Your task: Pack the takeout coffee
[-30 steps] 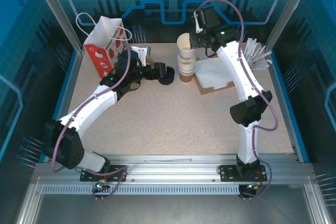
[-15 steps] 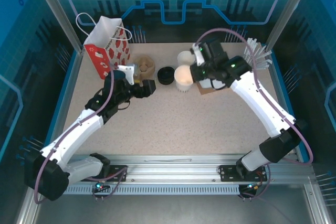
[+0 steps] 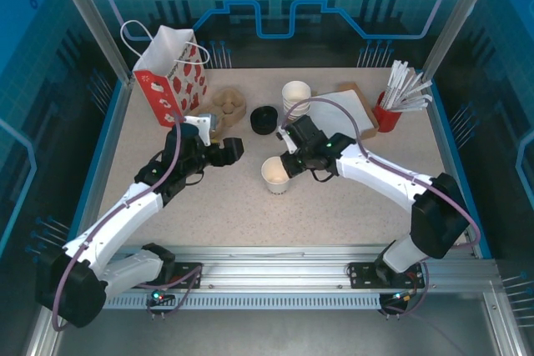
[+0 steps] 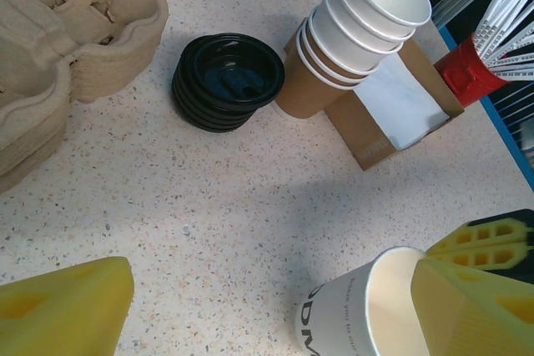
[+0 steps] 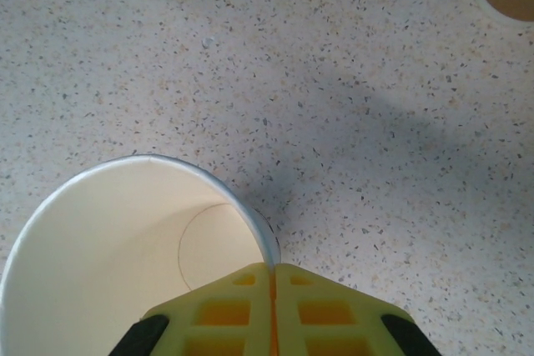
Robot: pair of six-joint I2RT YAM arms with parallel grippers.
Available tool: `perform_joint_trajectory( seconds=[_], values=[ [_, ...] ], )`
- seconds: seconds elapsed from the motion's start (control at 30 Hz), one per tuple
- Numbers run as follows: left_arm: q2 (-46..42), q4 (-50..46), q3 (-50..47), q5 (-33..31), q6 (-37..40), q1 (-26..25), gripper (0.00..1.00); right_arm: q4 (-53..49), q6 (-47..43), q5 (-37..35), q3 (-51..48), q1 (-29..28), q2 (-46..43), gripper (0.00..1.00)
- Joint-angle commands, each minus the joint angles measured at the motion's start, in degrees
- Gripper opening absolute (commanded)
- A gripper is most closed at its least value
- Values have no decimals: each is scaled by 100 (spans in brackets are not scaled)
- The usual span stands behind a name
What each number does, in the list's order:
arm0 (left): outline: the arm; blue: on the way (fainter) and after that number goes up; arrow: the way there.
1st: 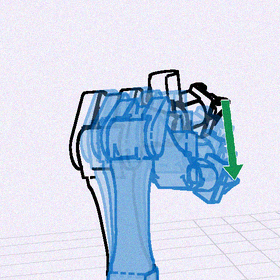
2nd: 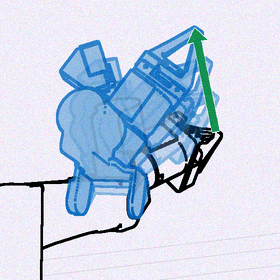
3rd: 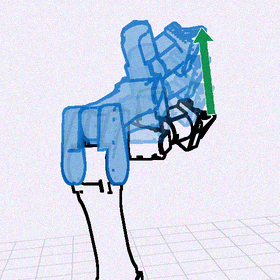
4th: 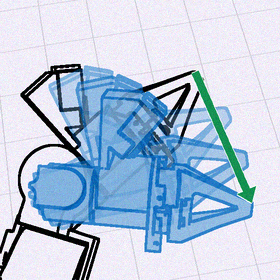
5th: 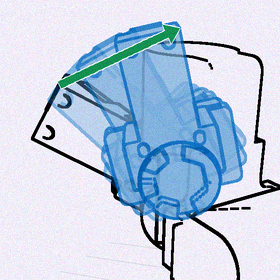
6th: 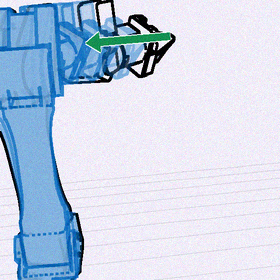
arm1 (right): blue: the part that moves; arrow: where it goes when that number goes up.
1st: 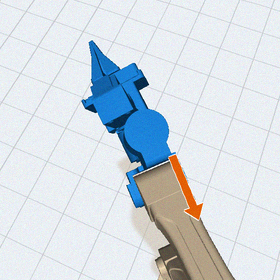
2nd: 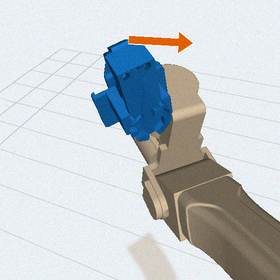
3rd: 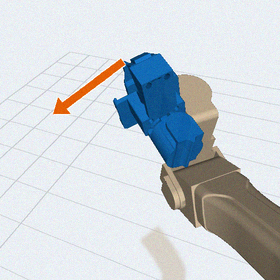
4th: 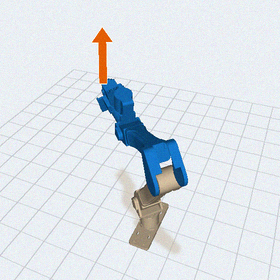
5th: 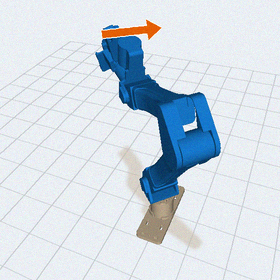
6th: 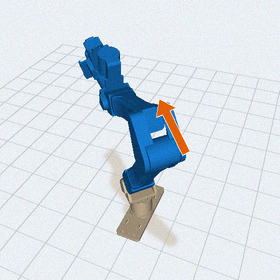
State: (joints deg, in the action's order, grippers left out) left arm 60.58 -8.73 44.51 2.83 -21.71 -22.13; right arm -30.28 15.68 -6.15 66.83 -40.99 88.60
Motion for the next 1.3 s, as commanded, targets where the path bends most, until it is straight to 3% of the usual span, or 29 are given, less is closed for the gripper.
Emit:
perform_joint_trajectory(
  seconds=[0.0,0.33,0.63,0.77,1.1,1.27],
  values=[
    [-48,73,-66,-59,28,26,88,520,38,6,-223,-54,85,10],
    [54,195,-31,2,9,26,88,455,-39,-38,-393,-57,73,20],
    [793,372,280,130,115,23,85,120,-157,219,37,-70,-577,52],
    [1555,277,774,167,333,8,83,163,-197,-80,113,-10,-921,62],
    [3687,-921,2918,32,2174,-287,71,279,-327,-97,-353,904,-1614,69],
    [4435,-851,3446,25,3294,-428,67,465,-252,97,-786,1334,-1926,69]
  ],
)
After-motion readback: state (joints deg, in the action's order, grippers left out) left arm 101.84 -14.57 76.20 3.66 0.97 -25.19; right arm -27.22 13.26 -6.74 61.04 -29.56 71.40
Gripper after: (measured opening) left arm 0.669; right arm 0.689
